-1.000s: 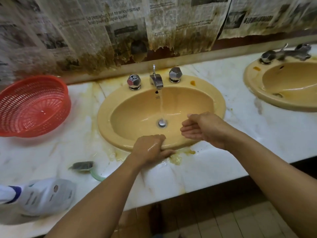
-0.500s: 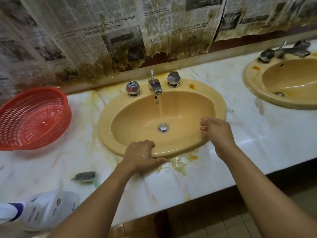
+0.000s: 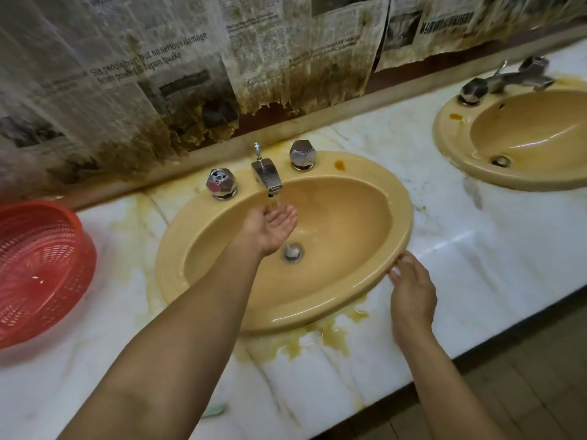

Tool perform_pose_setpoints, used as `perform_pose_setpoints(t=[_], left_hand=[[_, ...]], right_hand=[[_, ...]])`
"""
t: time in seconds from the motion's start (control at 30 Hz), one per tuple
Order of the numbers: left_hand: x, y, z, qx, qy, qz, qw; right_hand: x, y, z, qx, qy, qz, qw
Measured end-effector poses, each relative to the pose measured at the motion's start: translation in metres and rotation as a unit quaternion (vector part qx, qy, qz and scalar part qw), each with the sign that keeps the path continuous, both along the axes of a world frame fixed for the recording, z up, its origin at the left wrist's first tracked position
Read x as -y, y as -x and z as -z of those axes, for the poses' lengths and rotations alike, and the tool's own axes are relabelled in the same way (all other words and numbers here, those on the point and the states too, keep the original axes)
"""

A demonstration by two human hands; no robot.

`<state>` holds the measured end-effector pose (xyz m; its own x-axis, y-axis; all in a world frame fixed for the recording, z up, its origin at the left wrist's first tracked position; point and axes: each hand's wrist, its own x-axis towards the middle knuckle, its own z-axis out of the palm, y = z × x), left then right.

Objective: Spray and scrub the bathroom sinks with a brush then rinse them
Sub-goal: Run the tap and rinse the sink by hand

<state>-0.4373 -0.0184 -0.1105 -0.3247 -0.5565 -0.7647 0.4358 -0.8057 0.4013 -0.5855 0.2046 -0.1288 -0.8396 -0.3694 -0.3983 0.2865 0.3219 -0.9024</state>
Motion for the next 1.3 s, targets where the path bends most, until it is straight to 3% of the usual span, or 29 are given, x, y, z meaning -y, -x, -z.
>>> perform_pose_setpoints(t=[0.37,0.63,0.77,0.87,0.97,1.13,1.3], left_hand=[[0.016,0.015,-0.012,0.033,-0.019,0.047,0.998],[-0.063,0.015,-0.052,0.066,0.094,0.251,0.961],[-0.057,-0.026,-0.025,0.172,0.177,0.171,0.954],[-0.059,-0.066,0.008,0.230,0.183,0.129,0.947],[-0.067,-0.090,0.033,0.255,0.182,0.116,0.942],[-0.060,-0.087,0.038,0.229,0.168,0.083,0.955],[-0.060,-0.090,0.037,0.192,0.152,0.049,0.968]], right_hand=[[-0.004,0.002,0.004,0.050,0.075,0.048,0.995],[0.035,-0.130,0.022,-0.172,-0.107,-0.032,0.979],[0.064,-0.101,0.021,-0.196,-0.237,-0.057,0.950],[0.071,-0.035,0.024,-0.237,-0.229,-0.071,0.941],[0.073,0.012,0.018,-0.202,-0.208,-0.104,0.951],[0.057,-0.068,0.028,-0.245,-0.204,-0.055,0.946],[0.053,-0.113,0.022,-0.238,-0.247,-0.119,0.932]])
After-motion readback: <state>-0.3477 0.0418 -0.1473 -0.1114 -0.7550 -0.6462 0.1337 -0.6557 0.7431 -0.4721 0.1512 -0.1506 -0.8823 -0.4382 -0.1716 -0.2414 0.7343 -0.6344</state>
